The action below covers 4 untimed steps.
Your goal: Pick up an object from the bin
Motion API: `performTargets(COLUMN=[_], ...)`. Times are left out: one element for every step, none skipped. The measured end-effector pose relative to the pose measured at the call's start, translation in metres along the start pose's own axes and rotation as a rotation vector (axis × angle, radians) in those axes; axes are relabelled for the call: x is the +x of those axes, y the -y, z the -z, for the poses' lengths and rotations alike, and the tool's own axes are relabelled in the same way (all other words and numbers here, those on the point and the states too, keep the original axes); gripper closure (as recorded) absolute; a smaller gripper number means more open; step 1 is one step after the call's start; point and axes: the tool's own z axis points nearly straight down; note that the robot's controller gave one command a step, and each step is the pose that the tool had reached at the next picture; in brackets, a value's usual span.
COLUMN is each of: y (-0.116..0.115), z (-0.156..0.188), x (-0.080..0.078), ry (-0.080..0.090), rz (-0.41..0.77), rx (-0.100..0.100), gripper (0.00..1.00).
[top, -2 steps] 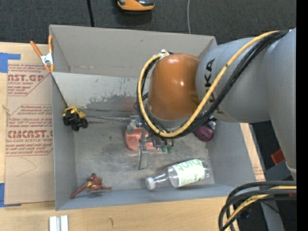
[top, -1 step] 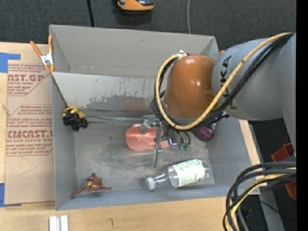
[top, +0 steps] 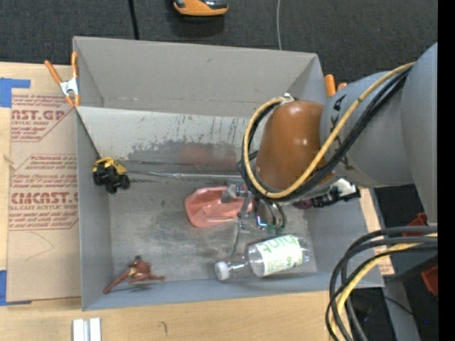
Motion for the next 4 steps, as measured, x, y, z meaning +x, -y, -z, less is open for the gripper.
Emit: performTargets(y=[-0.002, -0.007, -0.007, 0.004], z=[-0.040, -0.038, -0.038, -0.003], x=[-0.022, -0.061, -0.061, -0.050], ry=[0.012, 0.019, 0.020, -0.020], rz=[0.087, -0.049, -0.050, -0.052], rx=[0.000, -0.008, -0.008, 0.004], gripper=[0.00, 1.00, 1.00, 1.00])
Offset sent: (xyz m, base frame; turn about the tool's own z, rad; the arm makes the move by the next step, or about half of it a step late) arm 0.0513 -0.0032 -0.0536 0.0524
